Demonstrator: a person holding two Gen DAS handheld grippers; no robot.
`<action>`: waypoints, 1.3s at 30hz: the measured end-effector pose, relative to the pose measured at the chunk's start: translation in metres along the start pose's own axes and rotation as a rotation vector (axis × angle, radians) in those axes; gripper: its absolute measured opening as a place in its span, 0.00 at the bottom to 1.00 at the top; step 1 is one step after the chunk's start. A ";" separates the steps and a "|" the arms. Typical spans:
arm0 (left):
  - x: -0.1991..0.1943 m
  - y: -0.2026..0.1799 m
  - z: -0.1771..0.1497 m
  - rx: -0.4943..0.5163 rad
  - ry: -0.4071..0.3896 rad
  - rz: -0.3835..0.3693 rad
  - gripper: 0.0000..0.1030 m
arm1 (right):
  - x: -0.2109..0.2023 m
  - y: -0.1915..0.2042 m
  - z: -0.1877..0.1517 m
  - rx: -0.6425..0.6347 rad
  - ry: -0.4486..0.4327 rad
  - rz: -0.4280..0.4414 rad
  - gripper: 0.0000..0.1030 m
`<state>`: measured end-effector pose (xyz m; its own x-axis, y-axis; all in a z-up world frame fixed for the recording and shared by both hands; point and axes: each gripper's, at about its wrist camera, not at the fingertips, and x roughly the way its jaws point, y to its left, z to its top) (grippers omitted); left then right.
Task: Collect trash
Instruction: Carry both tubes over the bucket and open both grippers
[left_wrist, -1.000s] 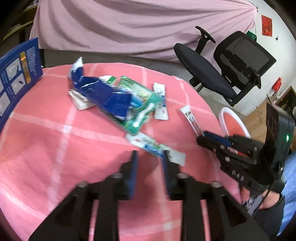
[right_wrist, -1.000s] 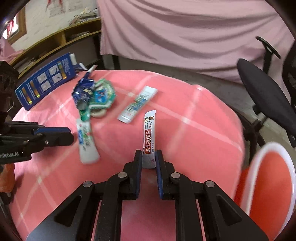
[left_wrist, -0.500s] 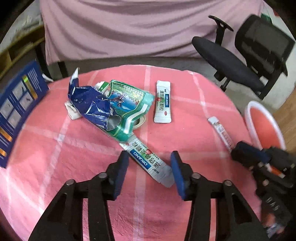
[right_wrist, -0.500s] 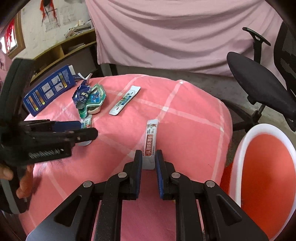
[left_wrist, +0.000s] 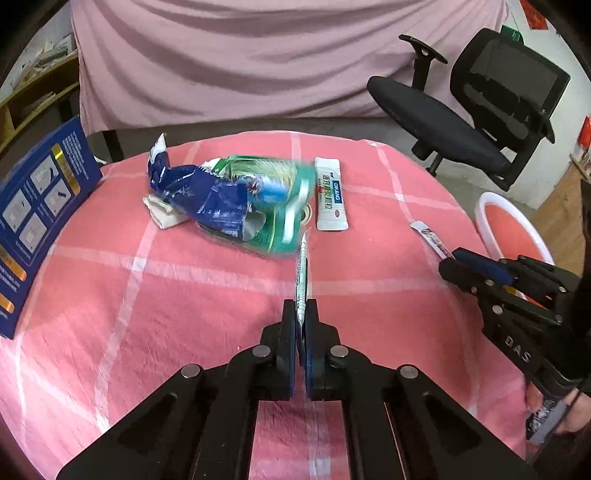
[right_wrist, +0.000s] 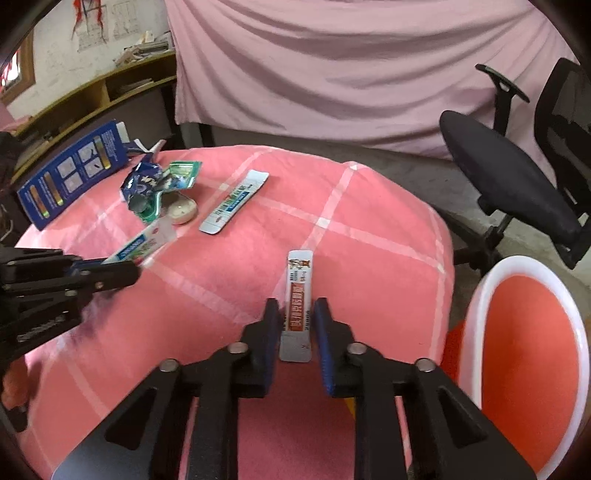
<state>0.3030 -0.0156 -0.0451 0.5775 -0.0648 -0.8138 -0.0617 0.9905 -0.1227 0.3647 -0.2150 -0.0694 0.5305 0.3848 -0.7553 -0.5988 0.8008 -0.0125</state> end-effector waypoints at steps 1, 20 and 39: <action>-0.003 0.001 -0.001 -0.011 -0.003 -0.014 0.02 | -0.001 -0.001 -0.001 0.004 -0.005 0.002 0.12; -0.098 -0.071 0.020 0.119 -0.542 -0.149 0.02 | -0.135 -0.019 -0.015 0.112 -0.666 -0.044 0.12; -0.094 -0.213 0.041 0.422 -0.671 -0.394 0.02 | -0.203 -0.092 -0.066 0.290 -0.885 -0.405 0.12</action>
<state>0.2956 -0.2156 0.0809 0.8574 -0.4578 -0.2350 0.4718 0.8817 0.0040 0.2723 -0.3973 0.0418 0.9854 0.1677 0.0282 -0.1696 0.9815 0.0883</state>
